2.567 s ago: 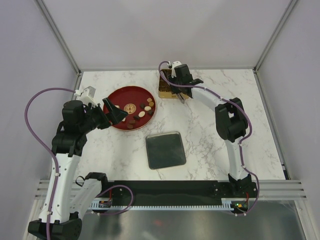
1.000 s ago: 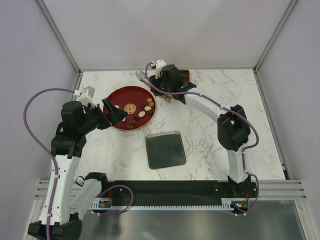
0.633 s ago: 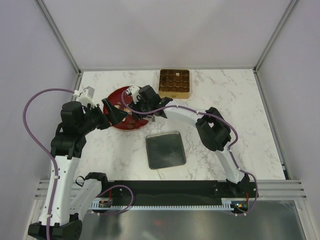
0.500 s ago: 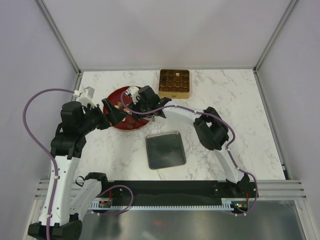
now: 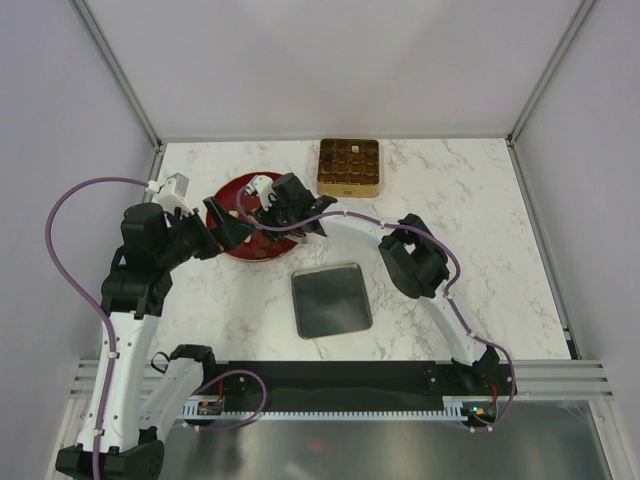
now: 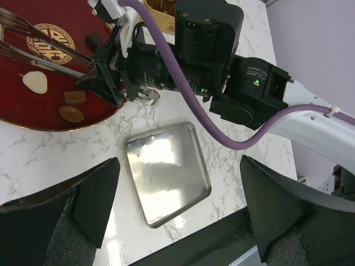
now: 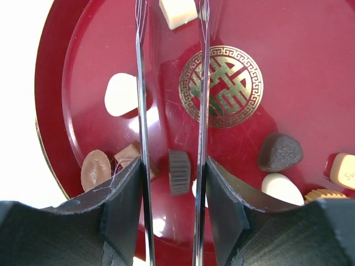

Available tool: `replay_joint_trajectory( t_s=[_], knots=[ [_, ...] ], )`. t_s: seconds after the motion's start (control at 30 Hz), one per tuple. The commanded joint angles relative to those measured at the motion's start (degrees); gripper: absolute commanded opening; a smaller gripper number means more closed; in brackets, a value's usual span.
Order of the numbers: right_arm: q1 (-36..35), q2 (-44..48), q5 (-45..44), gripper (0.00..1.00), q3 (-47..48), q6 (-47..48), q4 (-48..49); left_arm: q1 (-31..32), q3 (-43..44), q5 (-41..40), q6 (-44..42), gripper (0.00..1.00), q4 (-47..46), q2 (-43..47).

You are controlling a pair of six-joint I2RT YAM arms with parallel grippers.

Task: Pack the chocolate

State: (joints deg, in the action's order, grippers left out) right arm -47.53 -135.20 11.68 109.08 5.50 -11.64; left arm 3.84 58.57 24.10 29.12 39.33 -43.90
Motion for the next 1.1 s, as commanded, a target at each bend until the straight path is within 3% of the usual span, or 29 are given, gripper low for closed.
replay_joint_trajectory(
  t_s=[0.0, 0.2, 0.57, 0.87, 1.07],
  knots=[
    [-0.6, -0.3, -0.2, 0.53, 2.2, 1.5, 1.3, -0.2, 1.6, 0.4, -0.2, 0.97, 0.0, 0.1],
    [-0.5, 0.3, -1.4, 0.46, 1.4, 1.5, 1.4, -0.2, 1.6, 0.4, 0.0, 0.97, 0.0, -0.2],
    [1.2, 7.0, 0.2, 0.42, -0.8, -0.4, 1.7, -0.2, 1.0, 0.0, 0.0, 0.97, 0.0, 0.1],
    [7.4, 11.2, 2.9, 0.41, -0.8, -5.1, 1.6, -0.2, 0.6, 0.2, 0.3, 0.97, 0.0, 0.6],
    [14.1, 14.1, -2.4, 0.40, -2.2, -7.2, 0.5, -0.2, 1.0, 0.3, 0.4, 0.97, 0.0, 0.3]
  ],
)
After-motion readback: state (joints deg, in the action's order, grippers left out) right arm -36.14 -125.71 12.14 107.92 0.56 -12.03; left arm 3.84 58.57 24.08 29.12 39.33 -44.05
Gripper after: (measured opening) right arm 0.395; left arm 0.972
